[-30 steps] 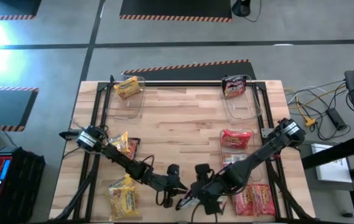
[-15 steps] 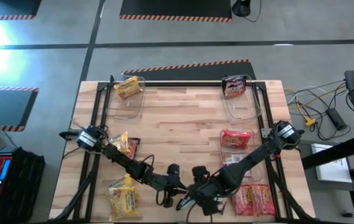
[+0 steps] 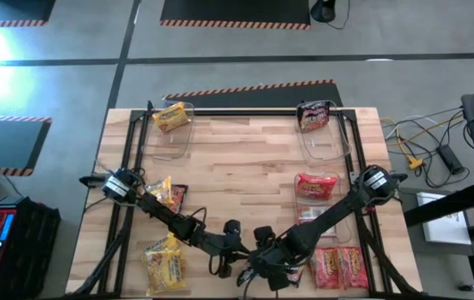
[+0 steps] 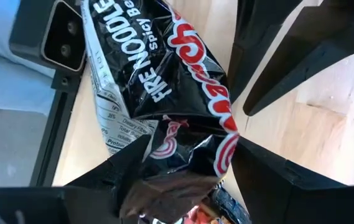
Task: Sort Maruchan noodles
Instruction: Put the black noodle pack into the top right transparent bin
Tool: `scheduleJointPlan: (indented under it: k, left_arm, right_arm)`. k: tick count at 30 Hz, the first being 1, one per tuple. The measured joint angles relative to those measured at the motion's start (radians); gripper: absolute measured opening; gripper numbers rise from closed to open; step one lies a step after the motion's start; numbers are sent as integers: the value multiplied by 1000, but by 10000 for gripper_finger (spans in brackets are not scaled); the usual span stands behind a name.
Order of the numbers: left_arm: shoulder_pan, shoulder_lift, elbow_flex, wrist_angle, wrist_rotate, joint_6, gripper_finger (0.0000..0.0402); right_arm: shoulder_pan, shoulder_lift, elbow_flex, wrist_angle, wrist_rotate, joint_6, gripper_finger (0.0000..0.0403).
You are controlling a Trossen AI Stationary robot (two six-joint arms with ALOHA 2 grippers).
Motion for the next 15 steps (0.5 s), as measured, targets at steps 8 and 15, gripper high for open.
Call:
scheduleJointPlan:
  k: [8, 15]
  left_arm:
    - [3, 0, -5, 0, -6, 0, 42]
    - [13, -4, -13, 0, -9, -2, 42]
  right_arm:
    - [0, 9, 0, 6, -2, -3, 146]
    - [0, 9, 2, 7, -41, -15, 70]
